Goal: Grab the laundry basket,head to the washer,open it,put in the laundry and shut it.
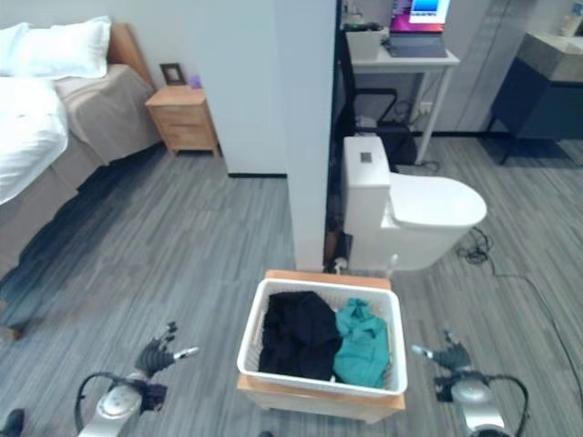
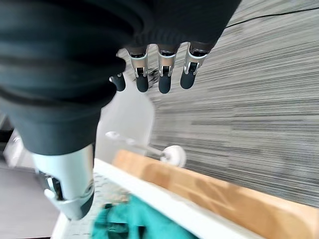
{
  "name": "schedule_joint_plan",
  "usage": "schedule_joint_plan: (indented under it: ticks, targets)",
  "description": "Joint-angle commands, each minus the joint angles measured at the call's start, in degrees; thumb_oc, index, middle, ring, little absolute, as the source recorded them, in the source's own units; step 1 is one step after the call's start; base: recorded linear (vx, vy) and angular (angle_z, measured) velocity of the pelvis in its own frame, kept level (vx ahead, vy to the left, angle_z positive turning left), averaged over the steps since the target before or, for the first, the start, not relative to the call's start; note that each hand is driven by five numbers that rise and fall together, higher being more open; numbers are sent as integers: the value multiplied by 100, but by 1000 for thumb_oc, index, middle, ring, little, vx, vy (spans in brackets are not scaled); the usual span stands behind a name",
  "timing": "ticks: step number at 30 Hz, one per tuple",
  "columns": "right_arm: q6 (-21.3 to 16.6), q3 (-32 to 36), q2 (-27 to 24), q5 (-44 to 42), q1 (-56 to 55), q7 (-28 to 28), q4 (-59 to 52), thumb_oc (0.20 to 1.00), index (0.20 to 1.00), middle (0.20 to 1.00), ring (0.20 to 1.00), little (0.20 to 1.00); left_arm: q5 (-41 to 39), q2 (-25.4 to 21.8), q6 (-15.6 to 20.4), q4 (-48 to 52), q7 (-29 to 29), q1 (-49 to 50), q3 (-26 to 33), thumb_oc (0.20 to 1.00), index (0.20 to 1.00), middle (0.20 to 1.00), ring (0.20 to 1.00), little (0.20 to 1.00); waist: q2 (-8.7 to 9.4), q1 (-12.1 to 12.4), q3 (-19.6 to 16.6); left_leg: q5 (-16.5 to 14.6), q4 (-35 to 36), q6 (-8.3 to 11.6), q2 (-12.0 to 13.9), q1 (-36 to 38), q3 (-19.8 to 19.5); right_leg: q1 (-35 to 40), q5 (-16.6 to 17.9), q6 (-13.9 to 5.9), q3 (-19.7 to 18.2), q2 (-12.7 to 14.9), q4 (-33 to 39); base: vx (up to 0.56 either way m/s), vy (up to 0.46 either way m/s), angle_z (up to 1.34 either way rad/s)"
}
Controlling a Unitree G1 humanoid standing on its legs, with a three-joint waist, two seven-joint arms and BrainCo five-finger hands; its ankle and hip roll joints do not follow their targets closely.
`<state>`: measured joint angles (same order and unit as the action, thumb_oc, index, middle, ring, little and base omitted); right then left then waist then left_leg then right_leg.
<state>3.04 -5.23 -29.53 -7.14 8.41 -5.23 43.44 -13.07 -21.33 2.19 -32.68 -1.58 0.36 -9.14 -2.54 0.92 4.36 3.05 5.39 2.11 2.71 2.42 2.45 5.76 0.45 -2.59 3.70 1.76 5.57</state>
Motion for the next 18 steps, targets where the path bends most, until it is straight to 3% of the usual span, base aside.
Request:
schedule_joint_plan:
  ticks: [1,10,18]
  targets:
    - [-87,-205,-293,-32,702,-157,-63,1000,1000,1000,1000,1000,-345,-140,-40,-492,-158,-731,-244,1000,1000,1000,1000,1000,245,6,287,-176,-39,136,303,-45,-13,-248,-60,-358,239,307,-119,-84,11,0]
    - [-72,-1145,181,-318,2025,-376,318,1000,1000,1000,1000,1000,-1523,208,58,-1527,-615,-2135,-738,1000,1000,1000,1000,1000,366,-22,1041,141,-93,118,320,-850,-117,-1174,80,-301,240,254,-473,-171,-4,1]
    - [-155,-1367,314,-477,2108,-414,168,1000,1000,1000,1000,1000,-1668,127,163,-1519,-685,-2571,-928,1000,1000,1000,1000,1000,419,-34,1216,225,-156,96,272,-1203,-125,-1564,138,-298,236,294,-650,-62,7,0]
